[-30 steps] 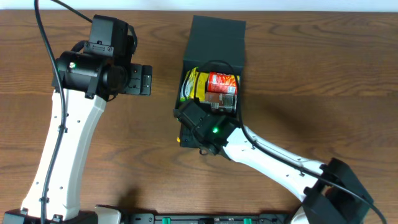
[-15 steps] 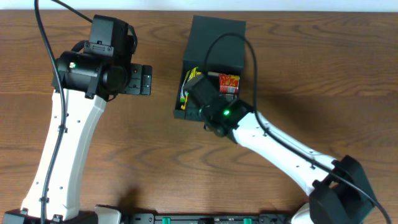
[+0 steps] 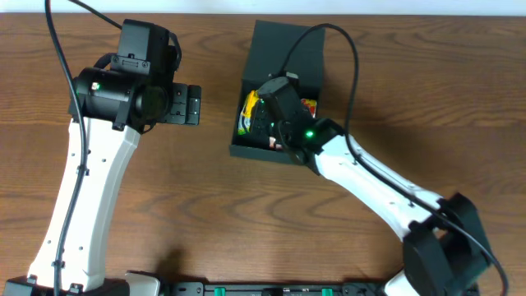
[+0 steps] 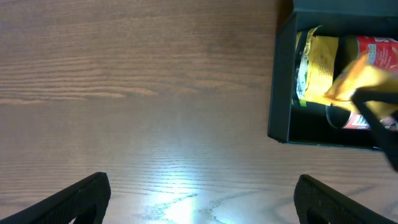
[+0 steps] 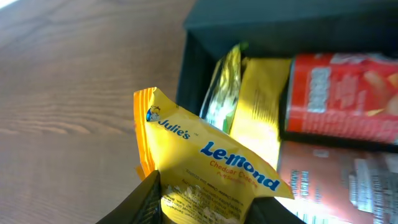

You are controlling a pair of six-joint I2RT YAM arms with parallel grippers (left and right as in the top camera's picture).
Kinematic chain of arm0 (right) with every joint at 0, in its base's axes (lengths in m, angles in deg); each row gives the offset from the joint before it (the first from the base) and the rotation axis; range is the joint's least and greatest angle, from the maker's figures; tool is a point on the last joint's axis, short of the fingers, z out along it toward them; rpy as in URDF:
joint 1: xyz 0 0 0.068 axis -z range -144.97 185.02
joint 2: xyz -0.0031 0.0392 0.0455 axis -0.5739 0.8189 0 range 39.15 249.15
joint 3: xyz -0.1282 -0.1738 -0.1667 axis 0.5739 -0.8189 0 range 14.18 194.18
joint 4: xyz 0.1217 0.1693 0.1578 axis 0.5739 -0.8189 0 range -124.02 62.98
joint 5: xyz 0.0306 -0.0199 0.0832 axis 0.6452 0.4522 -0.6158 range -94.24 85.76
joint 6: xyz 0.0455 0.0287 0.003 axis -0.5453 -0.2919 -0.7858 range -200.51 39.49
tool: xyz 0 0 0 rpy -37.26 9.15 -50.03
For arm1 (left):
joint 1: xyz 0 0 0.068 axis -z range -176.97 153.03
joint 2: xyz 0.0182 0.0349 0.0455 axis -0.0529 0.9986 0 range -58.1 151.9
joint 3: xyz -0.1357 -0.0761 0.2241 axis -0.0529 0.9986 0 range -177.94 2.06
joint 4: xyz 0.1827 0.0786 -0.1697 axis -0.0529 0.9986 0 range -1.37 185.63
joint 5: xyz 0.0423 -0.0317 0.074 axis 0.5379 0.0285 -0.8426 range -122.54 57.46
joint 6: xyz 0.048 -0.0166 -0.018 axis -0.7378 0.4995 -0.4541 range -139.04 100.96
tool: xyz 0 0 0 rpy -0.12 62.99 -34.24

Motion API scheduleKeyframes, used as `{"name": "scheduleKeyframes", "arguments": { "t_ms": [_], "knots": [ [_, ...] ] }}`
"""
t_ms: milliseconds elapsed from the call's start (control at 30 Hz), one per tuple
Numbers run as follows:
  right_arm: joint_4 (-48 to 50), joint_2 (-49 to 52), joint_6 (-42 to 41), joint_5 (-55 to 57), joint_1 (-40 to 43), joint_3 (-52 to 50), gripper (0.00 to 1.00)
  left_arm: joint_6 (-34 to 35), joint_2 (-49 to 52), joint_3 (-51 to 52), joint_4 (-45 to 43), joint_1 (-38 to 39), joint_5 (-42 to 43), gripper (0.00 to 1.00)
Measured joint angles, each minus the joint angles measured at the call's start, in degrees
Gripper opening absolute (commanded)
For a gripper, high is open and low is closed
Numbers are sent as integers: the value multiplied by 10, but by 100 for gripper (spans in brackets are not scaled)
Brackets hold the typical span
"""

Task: Pack container
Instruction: 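Carry the Le-mond pack into the box and release it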

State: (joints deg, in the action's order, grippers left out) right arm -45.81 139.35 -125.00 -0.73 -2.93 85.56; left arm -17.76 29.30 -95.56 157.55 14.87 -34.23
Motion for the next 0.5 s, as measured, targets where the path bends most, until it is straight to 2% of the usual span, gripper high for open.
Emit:
{"name": "scheduleKeyframes", "arguments": {
  "t_ms": [267,500],
  "knots": [
    [-61,25,0,-25,0,6,38,0,0,0,-2,0,0,95],
    [-68,25,0,-31,0,13,38,0,0,0,-2,0,0,95]
  ]
}}
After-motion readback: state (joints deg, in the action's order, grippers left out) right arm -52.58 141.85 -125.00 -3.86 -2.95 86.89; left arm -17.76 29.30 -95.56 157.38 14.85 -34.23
